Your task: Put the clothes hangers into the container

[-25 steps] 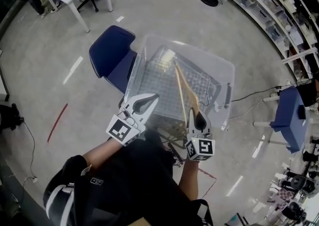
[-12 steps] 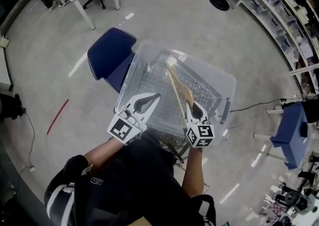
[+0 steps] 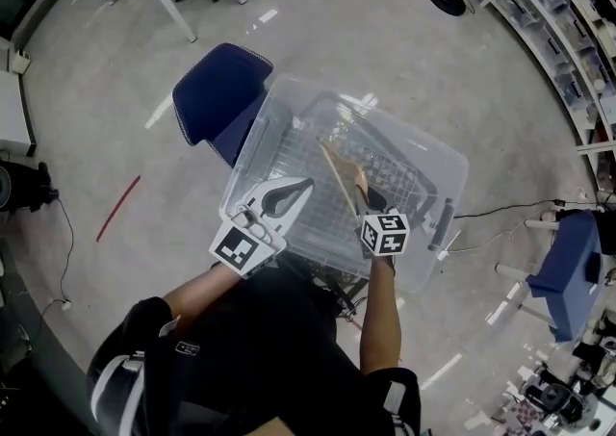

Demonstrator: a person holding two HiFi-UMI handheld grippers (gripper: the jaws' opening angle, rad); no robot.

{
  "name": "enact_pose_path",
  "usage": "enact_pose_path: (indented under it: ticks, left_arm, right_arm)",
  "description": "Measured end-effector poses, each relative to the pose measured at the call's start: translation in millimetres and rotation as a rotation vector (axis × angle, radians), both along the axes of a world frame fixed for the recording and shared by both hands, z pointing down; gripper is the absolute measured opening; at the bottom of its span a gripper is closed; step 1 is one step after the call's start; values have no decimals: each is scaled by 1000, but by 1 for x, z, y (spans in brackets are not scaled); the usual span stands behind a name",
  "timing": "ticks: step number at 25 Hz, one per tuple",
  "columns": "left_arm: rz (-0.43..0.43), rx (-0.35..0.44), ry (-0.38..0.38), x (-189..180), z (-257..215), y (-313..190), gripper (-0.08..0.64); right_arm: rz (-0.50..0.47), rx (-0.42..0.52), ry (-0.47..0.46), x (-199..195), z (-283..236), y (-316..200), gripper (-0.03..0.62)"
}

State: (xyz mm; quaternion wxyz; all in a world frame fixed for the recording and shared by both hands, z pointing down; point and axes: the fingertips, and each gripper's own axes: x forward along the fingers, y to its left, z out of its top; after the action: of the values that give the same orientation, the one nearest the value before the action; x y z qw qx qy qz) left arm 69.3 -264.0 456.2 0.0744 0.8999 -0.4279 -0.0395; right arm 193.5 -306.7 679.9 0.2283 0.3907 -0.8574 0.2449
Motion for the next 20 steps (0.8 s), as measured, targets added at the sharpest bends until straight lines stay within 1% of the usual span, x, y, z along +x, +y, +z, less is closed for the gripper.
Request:
enact_pose_path:
  ticks: [4, 6, 8, 11, 15, 20]
  left_arm:
    - [-9, -20, 12, 3, 10, -6, 23]
    - [-3, -39, -8, 4, 16, -8, 23]
    - [1, -51, -18, 4, 19, -10, 23]
    - [-11, -39, 15, 4, 20, -15, 23]
    - [-3, -53, 11, 6, 27, -21, 23]
    - [-1, -64, 24, 8, 31, -29, 23]
  right_arm:
    - [-70, -49, -5, -7, 38, -3, 71]
    - [-83, -82, -11, -7, 56, -1, 71]
    - [-79, -115, -26, -6, 71, 2, 71]
    - [-71, -159, -43, -3, 93, 4, 71]
    - [-58, -223, -58, 6, 122, 4, 71]
    - [-62, -300, -79, 10, 158, 4, 78]
